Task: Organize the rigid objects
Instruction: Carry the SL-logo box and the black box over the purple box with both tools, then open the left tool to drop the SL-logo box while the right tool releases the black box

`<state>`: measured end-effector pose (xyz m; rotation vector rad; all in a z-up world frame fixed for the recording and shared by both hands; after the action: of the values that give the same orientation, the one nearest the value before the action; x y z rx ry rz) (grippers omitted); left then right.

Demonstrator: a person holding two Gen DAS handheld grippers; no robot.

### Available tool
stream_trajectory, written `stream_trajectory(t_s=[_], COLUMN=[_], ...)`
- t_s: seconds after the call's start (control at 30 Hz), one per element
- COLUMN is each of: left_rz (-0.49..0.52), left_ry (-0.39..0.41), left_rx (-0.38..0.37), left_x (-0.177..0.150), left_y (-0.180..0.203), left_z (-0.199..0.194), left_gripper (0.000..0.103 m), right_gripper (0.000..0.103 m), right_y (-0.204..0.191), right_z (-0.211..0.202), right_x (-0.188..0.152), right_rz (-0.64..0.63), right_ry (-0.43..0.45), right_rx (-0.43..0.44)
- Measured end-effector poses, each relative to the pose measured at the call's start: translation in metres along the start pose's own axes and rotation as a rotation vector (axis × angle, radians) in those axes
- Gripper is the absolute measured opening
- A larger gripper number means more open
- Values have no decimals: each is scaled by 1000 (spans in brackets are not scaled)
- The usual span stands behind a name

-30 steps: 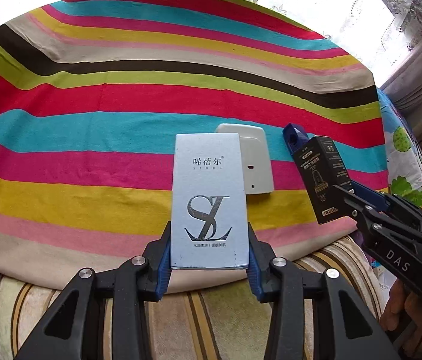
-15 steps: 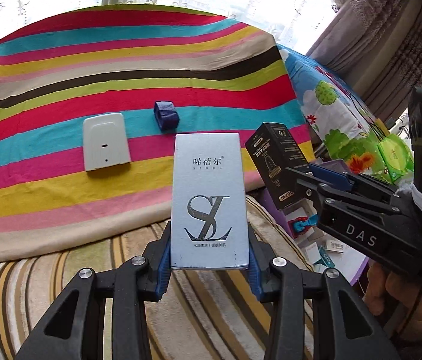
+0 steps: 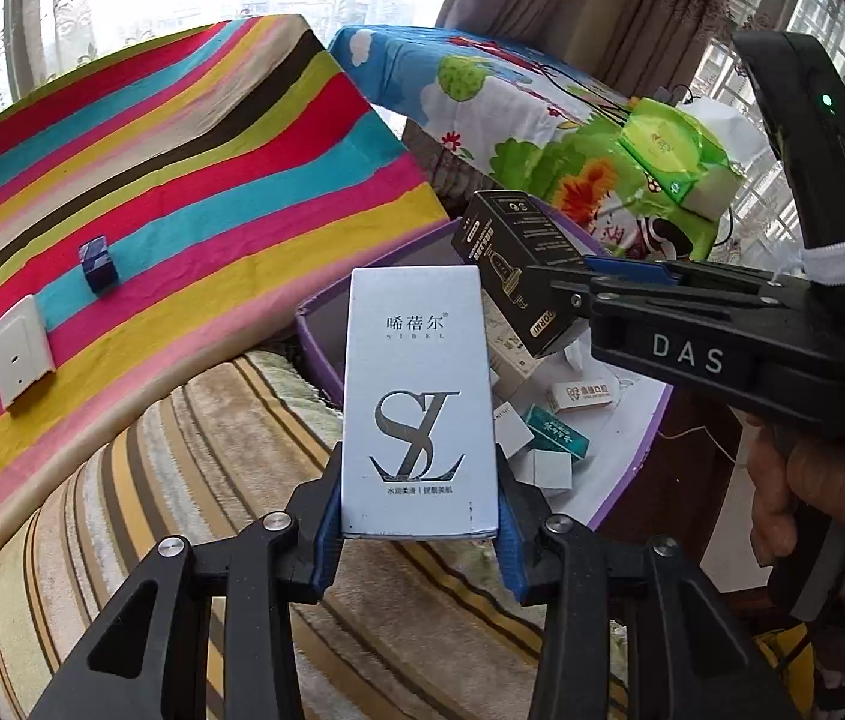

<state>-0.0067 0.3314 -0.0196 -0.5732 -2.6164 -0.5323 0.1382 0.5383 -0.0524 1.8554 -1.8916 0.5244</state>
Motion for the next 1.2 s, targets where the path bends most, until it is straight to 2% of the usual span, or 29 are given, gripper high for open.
stream_trajectory(t_s=[0.27,0.43,0.57,0.83,0.97,1.1,1.2], left_rz=[185,248,262,238,209,136,38], left_ry=[-58,-109,-175,-279,-299,-296,-304], left_rx=[23,31,16,-16,-36,-65,-103], left_x=[-18,-26,-29,-24,-21,-12,-3], left_y=[56,73,82,91,90,82,67], left_z=[27,43,57,84,88,89,91], left_gripper=[42,42,42,42,42,42,42], right_gripper=[43,43,43,43,43,43,43], right_y=[49,70,85,103,109,118,127], right_z=[-8,-2,5,22,29,32,34], right_x=[-34,-54,-67,-82,-88,-94,-99], right_rz=[89,135,164,198,212,223,231], right_ry=[-21,-45,-66,-92,-103,-114,-123], right_rx=[-42,-49,-52,-53,-46,-59,-72])
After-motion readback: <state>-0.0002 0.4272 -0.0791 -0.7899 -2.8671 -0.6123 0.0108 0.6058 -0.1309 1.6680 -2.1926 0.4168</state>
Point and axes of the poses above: each gripper's, at about its wrist camera, not at the fingertips, and z roughly the way its jaws point, y to its right, x to its top, the point moved 8 cm from there along z, roughly the way its jaws point, and after that the axes turned 10 degrees about -z, right-handed, at the moved point
